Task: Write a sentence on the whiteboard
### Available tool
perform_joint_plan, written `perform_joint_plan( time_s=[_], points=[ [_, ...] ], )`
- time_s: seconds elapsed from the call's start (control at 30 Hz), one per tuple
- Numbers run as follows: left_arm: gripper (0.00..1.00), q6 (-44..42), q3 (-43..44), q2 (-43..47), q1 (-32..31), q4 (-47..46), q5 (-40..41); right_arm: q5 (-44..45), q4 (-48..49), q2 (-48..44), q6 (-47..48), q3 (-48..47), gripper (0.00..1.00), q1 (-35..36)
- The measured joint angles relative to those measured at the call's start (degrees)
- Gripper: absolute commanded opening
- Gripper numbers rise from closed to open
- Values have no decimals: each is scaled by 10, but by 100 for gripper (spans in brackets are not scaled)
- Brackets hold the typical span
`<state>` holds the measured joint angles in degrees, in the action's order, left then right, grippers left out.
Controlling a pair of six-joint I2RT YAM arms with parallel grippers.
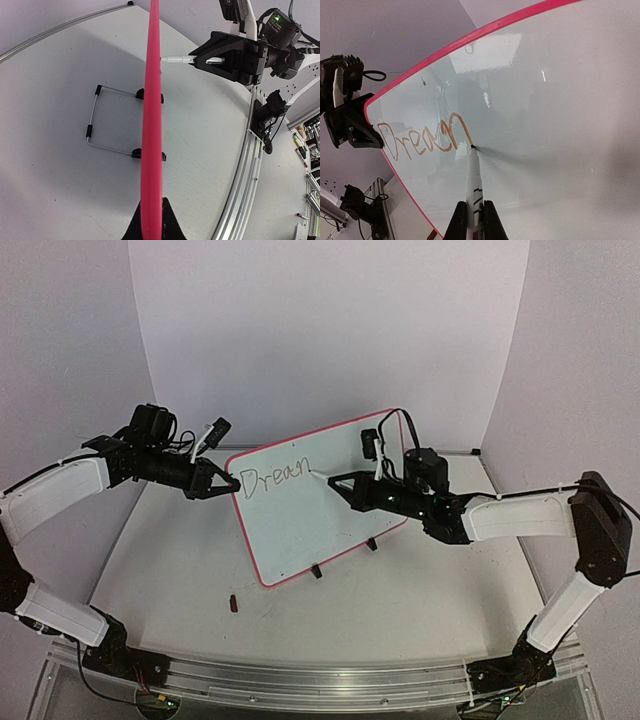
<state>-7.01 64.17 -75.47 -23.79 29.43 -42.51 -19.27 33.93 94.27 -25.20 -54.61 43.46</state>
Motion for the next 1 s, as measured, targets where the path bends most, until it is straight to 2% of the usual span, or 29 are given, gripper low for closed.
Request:
perform_joint_plan(
  time_s=[1.0],
  points=[
    [0,-2,0,-1,0,0,-4,36,31,0,-6,-10,0,0]
  ],
)
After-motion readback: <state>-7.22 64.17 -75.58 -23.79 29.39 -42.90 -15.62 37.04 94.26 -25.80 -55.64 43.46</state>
